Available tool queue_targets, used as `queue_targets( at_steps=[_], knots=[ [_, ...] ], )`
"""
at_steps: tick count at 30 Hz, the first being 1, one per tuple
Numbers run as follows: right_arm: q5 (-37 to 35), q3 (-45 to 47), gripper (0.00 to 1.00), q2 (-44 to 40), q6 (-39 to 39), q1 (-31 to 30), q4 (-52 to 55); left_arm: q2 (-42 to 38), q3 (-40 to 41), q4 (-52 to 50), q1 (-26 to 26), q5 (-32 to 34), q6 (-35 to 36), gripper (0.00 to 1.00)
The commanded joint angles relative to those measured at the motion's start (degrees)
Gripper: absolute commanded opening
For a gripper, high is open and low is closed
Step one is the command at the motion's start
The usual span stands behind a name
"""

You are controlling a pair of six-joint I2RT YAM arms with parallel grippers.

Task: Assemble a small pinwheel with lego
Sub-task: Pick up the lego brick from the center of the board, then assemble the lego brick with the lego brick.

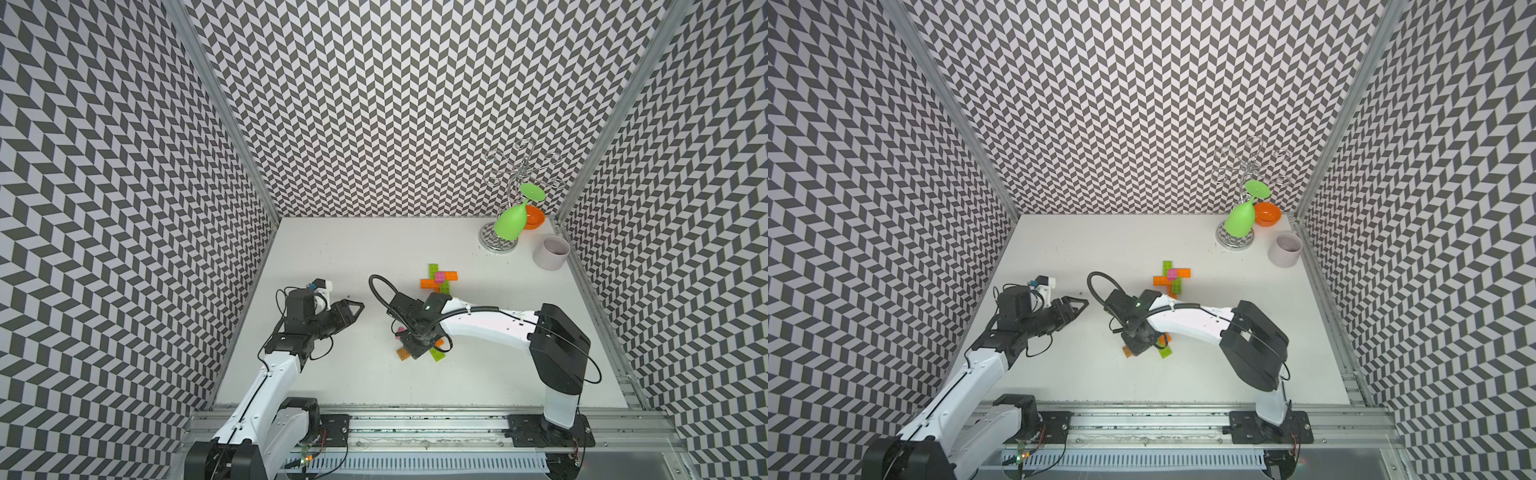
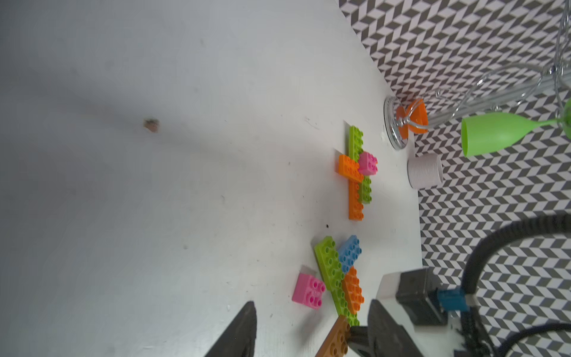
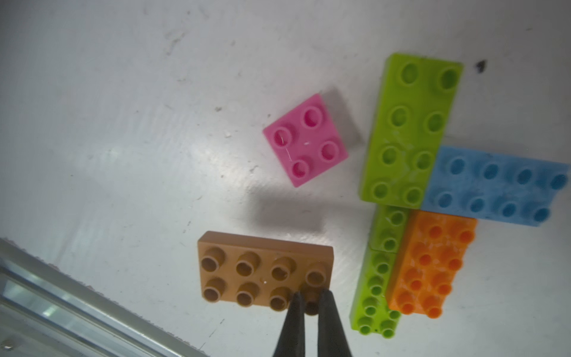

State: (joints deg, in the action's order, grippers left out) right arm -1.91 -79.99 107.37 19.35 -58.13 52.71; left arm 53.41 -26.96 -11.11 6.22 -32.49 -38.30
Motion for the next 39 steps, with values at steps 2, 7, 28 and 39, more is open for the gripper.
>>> queue_targets(
  at_steps=[2,7,28,39],
  knots=[
    [-2.59,0.04,0.06,-1.6,-3.12,2.29,-0.43,1.44,1.27,5.94,3.87,4.18,-3.34,0.57],
    [-2.94,-1.65,0.06,0.24,-4.88,3.97,-0.5,1.48,0.9,5.45,4.59,5.19,-2.67,0.57],
    [0.05,-1.98,0.06,3.67,-6.34,5.14,-1.29,1.88,0.99,4.92,4.59,6.34,-2.21,0.58],
    [-0.22,-0.75,0.06,3.27,-5.85,5.18,-0.02,2.33,1.03,5.05,4.59,6.33,-2.21,0.57]
  ],
)
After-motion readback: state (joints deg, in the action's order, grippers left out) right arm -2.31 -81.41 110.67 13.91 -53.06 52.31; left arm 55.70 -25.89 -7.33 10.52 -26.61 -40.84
